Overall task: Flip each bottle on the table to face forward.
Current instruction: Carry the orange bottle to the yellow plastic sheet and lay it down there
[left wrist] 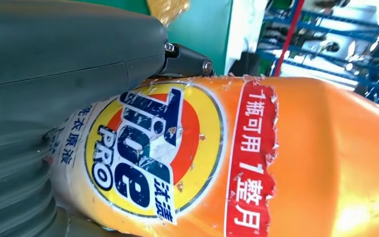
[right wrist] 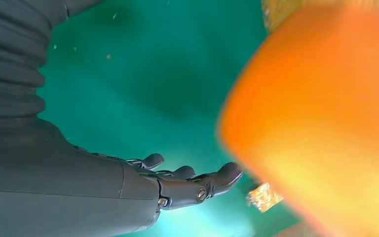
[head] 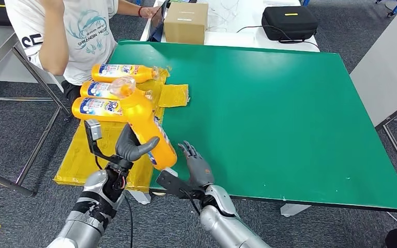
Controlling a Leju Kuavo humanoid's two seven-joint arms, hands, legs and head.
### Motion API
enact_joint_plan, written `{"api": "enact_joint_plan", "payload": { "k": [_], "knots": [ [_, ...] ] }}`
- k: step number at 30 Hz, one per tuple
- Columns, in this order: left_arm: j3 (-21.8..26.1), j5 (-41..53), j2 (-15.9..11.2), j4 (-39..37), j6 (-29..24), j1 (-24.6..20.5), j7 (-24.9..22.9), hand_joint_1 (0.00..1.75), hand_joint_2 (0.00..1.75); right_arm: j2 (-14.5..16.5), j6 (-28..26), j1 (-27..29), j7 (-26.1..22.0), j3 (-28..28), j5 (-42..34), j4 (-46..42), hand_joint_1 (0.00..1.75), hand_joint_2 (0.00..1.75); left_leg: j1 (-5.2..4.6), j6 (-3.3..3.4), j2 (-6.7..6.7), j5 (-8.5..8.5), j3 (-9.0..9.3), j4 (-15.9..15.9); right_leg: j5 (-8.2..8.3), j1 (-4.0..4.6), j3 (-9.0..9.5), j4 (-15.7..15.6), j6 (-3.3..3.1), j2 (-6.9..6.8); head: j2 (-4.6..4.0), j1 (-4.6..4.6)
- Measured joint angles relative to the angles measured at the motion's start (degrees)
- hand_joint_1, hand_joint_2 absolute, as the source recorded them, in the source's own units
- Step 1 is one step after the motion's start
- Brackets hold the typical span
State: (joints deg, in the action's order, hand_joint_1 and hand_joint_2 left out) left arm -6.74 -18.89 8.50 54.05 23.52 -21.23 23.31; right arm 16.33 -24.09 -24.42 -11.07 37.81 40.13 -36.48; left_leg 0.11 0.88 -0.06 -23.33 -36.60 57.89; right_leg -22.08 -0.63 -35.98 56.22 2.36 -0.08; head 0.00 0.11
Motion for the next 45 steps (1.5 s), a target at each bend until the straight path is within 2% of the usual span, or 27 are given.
{"api": "enact_joint_plan", "payload": {
  "k": [14, 17, 20, 23, 25, 29, 38, 45],
  "knots": [
    [1.9, 6.7, -1.0, 3.0, -5.8, 0.2, 2.7, 1.75, 1.75, -1.3, -1.2, 1.2, -2.4, -5.1, -4.0, -5.7, 0.00, 1.75, 0.00, 0.00, 0.00, 0.00, 0.00, 0.0, 0.00, 0.00, 0.00, 0.0, 0.00, 0.00, 0.00, 0.01],
    [1.9, 16.0, -2.2, 2.9, -12.5, -0.2, 5.3, 1.75, 1.75, -1.7, -1.2, 1.9, -3.8, -6.6, -6.2, -8.0, 0.00, 1.75, 0.00, 0.00, 0.01, 0.00, 0.00, 0.0, 0.00, 0.00, -0.01, 0.0, 0.00, 0.00, 0.00, 0.00],
    [1.6, 30.2, -4.1, 1.4, -22.9, -1.7, 7.8, 1.75, 1.75, -2.1, -0.8, 2.8, -6.0, -8.6, -9.6, -11.3, 0.00, 1.75, 0.00, -0.01, 0.01, 0.01, 0.01, 0.0, 0.00, 0.01, -0.01, 0.0, 0.00, 0.00, 0.00, 0.00],
    [0.6, 44.9, -6.6, -2.7, -32.3, -4.3, 8.3, 1.75, 1.75, -2.3, -0.2, 4.1, -7.7, -10.6, -12.7, -15.4, 0.00, 1.75, 0.01, -0.02, 0.02, 0.02, 0.01, 0.0, 0.01, 0.01, -0.01, 0.0, 0.00, 0.01, 0.00, 0.00],
    [-0.6, 52.5, -8.6, -6.3, -35.4, -6.0, 8.4, 1.75, 1.75, -2.6, 0.5, 4.9, -8.1, -11.5, -13.8, -18.0, 0.00, 1.75, 0.01, -0.02, 0.03, 0.03, 0.01, 0.0, 0.01, 0.01, -0.01, 0.0, 0.00, 0.01, 0.00, 0.01],
    [-3.8, 60.7, -12.5, -13.0, -35.1, -8.7, 9.1, 1.75, 1.75, -3.4, 1.8, 5.9, -8.5, -12.5, -14.9, -21.6, 0.00, 1.75, 0.01, -0.03, 0.08, 0.03, 0.01, 0.0, 0.01, 0.01, -0.02, 0.0, 0.00, 0.02, 0.00, 0.02],
    [-11.7, 68.8, -21.2, -22.8, -28.3, -15.2, 9.0, 1.75, 1.75, -4.2, 3.0, 6.4, -10.0, -13.1, -16.8, -23.5, 0.00, 1.75, 0.03, -0.04, 0.13, 0.03, 0.03, 0.0, 0.01, 0.02, -0.05, 0.1, -0.02, 0.03, 0.00, 0.02],
    [-16.7, 72.1, -24.7, -26.5, -27.8, -17.8, 6.6, 1.75, 1.75, -4.2, 3.6, 6.1, -10.5, -13.1, -17.5, -23.4, 0.00, 1.75, 0.04, -0.05, 0.13, 0.05, 0.03, 0.0, 0.02, 0.02, -0.03, 0.1, -0.02, 0.02, 0.00, 0.03]
  ]
}}
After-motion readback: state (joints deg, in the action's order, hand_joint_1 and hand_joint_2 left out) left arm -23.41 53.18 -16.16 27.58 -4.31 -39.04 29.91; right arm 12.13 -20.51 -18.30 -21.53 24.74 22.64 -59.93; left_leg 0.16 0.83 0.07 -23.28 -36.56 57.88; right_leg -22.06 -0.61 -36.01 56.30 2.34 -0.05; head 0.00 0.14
